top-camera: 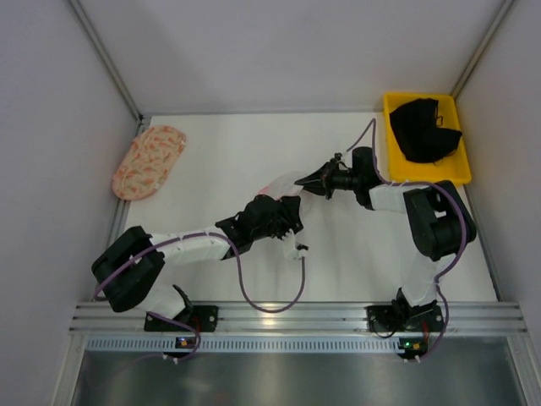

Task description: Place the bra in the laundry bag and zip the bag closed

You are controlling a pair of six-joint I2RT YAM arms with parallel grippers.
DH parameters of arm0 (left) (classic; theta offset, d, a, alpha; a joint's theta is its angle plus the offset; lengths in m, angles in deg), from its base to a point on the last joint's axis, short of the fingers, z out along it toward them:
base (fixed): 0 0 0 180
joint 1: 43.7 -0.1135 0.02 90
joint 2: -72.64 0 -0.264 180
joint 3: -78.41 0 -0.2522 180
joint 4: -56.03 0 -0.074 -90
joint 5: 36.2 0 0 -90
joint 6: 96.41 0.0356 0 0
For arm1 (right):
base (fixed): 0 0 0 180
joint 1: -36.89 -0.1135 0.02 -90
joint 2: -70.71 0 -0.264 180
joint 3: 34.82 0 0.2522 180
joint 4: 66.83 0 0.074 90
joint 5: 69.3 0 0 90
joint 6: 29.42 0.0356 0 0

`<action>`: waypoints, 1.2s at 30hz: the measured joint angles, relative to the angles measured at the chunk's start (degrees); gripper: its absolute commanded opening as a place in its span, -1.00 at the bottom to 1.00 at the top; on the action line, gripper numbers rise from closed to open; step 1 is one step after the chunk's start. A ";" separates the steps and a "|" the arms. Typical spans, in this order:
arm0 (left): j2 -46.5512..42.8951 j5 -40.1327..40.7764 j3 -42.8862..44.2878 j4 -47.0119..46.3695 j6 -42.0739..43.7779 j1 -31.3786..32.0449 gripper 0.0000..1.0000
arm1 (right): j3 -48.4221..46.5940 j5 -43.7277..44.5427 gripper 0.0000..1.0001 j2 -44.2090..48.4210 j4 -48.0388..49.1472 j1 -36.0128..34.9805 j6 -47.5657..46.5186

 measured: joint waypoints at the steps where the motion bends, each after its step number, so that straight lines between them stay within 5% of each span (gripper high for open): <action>1: 0.00 -0.24 0.00 0.00 0.07 -0.04 -0.38 | 0.00 0.00 -1.00 0.00 0.00 0.00 0.00; 11: -0.02 -1.44 0.00 -0.24 0.02 -0.26 -1.00 | 0.00 -0.17 -1.00 0.00 0.04 -0.26 0.00; 34: -8.76 -6.97 1.95 21.84 -6.54 -1.07 -1.00 | -14.40 -6.80 -1.00 -7.21 -16.13 -0.11 -19.80; 36: -8.20 -6.97 3.26 22.95 -8.37 -1.07 -1.00 | -16.46 -6.91 -0.85 -7.56 -19.50 -0.09 -23.23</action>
